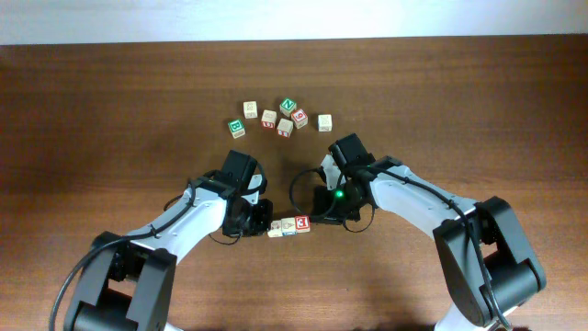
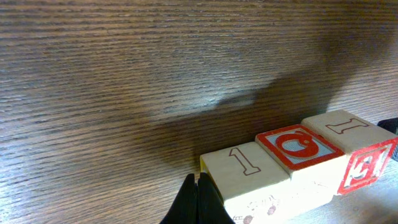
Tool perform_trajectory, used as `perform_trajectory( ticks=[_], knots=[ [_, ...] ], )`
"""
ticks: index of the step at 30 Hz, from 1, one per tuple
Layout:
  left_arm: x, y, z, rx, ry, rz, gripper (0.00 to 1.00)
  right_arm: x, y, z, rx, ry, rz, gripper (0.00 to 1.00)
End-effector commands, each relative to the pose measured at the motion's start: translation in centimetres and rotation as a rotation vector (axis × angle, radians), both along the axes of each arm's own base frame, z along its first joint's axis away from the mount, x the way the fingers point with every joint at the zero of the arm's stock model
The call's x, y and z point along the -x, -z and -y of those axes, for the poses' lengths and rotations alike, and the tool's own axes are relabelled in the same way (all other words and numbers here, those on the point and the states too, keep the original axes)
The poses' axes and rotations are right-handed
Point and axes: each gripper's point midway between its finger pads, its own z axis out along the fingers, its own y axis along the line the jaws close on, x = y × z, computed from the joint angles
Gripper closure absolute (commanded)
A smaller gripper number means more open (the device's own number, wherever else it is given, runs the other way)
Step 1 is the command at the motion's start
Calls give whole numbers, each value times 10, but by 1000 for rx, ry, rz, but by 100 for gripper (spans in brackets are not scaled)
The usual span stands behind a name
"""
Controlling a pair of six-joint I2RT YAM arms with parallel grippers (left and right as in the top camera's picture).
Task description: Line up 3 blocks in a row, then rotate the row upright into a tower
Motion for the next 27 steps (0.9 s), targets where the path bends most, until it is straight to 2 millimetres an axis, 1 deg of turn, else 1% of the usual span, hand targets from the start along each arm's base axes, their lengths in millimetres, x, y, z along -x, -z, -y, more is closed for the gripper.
perform_trajectory(
  ticks=[1, 9, 12, 15, 17, 19, 24, 27],
  knots=[
    [5, 1, 6, 34, 30, -14, 100, 7, -7, -12, -71, -22, -30, 95],
    [5, 1, 7, 34, 30, -13, 100, 7, -28, -16, -114, -31, 6, 96],
    [5, 1, 7, 35, 30, -13, 100, 12, -30, -25, -123, -60, 7, 95],
    [5, 1, 7, 35, 30, -13, 100, 15, -38, -39, -135, -97, 28, 96],
    [5, 1, 7, 34, 30, -13, 100, 16, -38, -40, -134, -97, 24, 95],
    [5, 1, 7, 34, 30, -13, 100, 13, -33, -35, -93, -62, 22, 96],
    [5, 1, 7, 34, 30, -13, 100, -7, -15, -11, 90, 58, 80, 96],
    [4, 1, 7, 35, 30, -12, 100, -11, -6, -6, 128, 83, 80, 94]
  ],
)
